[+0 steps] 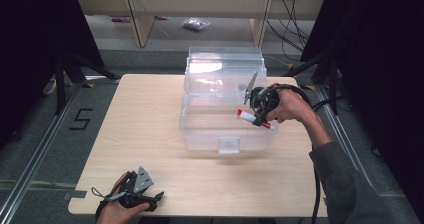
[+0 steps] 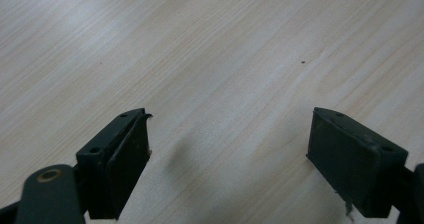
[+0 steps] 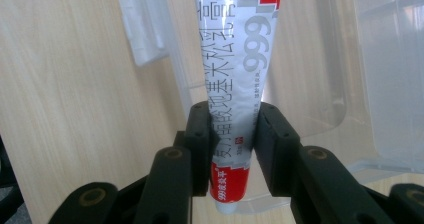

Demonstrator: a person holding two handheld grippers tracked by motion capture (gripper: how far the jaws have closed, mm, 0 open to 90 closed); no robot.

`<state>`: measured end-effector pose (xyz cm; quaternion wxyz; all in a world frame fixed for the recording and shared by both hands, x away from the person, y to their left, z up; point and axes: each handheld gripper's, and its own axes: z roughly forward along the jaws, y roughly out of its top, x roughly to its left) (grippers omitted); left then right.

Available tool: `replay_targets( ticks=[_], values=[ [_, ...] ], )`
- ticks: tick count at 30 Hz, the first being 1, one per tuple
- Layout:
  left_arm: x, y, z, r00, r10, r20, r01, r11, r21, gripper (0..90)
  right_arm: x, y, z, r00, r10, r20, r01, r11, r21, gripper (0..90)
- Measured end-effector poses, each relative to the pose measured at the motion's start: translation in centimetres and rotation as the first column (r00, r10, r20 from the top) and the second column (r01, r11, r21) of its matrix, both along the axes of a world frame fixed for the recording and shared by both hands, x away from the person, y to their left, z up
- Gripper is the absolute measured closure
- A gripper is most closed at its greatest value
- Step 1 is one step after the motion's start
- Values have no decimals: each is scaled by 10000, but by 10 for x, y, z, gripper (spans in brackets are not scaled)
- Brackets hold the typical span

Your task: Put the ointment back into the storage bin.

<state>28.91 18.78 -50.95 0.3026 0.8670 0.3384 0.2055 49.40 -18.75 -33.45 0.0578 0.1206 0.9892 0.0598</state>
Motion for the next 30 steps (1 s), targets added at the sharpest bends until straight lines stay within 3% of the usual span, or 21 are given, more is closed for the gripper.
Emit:
replay_targets(
  ticks=[5, 10, 12, 13, 16, 19, 20, 22, 24, 27, 30],
  values=[
    [-1, 1, 1, 10000, -33, -85, 33, 10000, 29, 163, 7, 1, -9, 9998, -110, -143, 108, 9999, -106, 701],
    [-1, 1, 2, 9999, -19, -114, 20, 9999, 130, 163, 16, 2, -16, 9989, 471, -38, -471, 9988, -152, 701],
    [0, 1, 1, 10000, -47, -41, 47, 10000, 26, 163, 14, 1, -19, 9996, -77, -259, 69, 9996, -286, 701],
    [-1, 1, 1, 10000, -46, -35, 46, 10000, 25, 163, 16, 1, -21, 9997, 113, -217, -118, 9997, -231, 701],
    [-1, 1, 2, 10000, -34, -42, 34, 10000, 28, 164, 15, -2, -27, 9993, -68, -374, 58, 9996, -270, 701],
    [-1, 0, 1, 10000, 28, -77, -28, 10000, -48, 163, 16, -5, -33, 9990, 83, -440, -96, 9995, -287, 701],
    [-1, 0, 1, 10000, 30, -78, -30, 10000, -44, 164, 15, -6, -35, 9988, -155, -471, 138, 9992, -363, 701],
    [0, 0, 1, 10000, -44, -14, 44, 10000, -65, 164, 17, -8, -40, 9988, 37, -479, -51, 9995, -302, 701],
    [-1, 0, 1, 10000, -9, -41, 8, 10000, -2, 164, 16, -8, -41, 9984, -154, -540, 135, 9993, -349, 701],
    [-1, 0, 1, 10000, -19, -41, 19, 10000, 7, 164, 17, -8, -45, 9981, 198, -586, -220, 9991, -366, 701],
    [0, 0, 1, 10000, -18, -21, 18, 10000, 30, 164, 17, -5, -49, 9976, 161, -675, -194, 9986, -485, 701]
  ],
)
